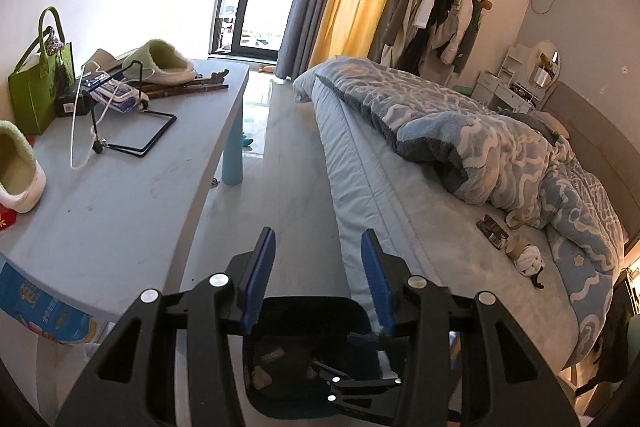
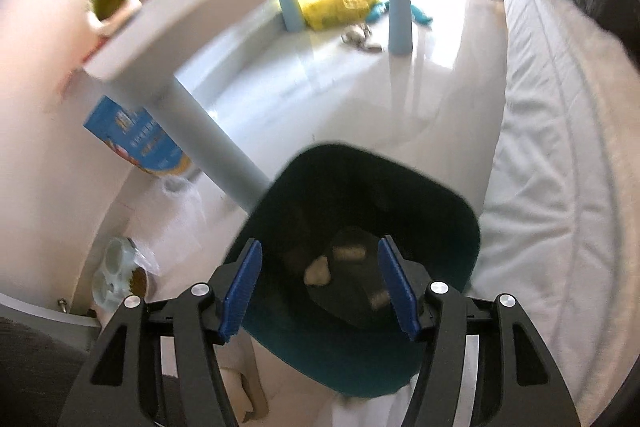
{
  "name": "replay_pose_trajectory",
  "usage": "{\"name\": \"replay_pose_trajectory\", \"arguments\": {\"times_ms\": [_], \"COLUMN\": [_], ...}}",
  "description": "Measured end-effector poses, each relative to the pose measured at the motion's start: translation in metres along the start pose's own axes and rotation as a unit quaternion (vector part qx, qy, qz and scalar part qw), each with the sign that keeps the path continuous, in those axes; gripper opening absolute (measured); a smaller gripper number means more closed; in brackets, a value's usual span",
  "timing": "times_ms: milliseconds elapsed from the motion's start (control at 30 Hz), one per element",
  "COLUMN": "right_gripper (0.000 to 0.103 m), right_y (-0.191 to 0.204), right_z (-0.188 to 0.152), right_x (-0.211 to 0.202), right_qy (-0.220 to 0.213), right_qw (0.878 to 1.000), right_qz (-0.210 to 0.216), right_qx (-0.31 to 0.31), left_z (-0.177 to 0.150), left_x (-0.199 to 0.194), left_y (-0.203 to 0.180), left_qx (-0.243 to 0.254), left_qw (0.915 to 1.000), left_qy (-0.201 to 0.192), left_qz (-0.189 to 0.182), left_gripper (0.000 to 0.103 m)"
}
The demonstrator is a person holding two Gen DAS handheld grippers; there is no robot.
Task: Collect trash
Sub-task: 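Move both tools back over the bed toward the remaining items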
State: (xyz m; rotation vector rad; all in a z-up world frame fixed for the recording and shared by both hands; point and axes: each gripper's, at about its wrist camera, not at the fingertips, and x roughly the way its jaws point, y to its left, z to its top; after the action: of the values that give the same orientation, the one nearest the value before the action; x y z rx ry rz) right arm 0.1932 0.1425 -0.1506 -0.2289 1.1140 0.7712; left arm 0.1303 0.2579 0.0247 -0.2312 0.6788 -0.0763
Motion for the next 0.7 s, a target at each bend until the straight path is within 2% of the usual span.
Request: {"name": "replay_pose_trajectory", "arguments": {"times_ms": [333,700], "right_gripper": [0.061,0.061], "right_y": [-0.026,-0.083], "right_z": [-0.002,-0.028], "right_x": [-0.063,-0.114], "right_qy": [-0.068,-0.104], "right_qw": [0.997,0.993], "right_qz": [-0.017,-0.049], "right_qx": [-0.008,0.030], "left_z": [0.006,0.001], "left_x": [0.005,0.023], "left_y": [-0.034,-0.095], "left_qx": [0.010,0.038], "left_qw": [0.9998,0.9985], "left_qy": [-0.010,-0.002], "left_qz": [-0.011,-0.040], "left_gripper": [0.054,0.061]}}
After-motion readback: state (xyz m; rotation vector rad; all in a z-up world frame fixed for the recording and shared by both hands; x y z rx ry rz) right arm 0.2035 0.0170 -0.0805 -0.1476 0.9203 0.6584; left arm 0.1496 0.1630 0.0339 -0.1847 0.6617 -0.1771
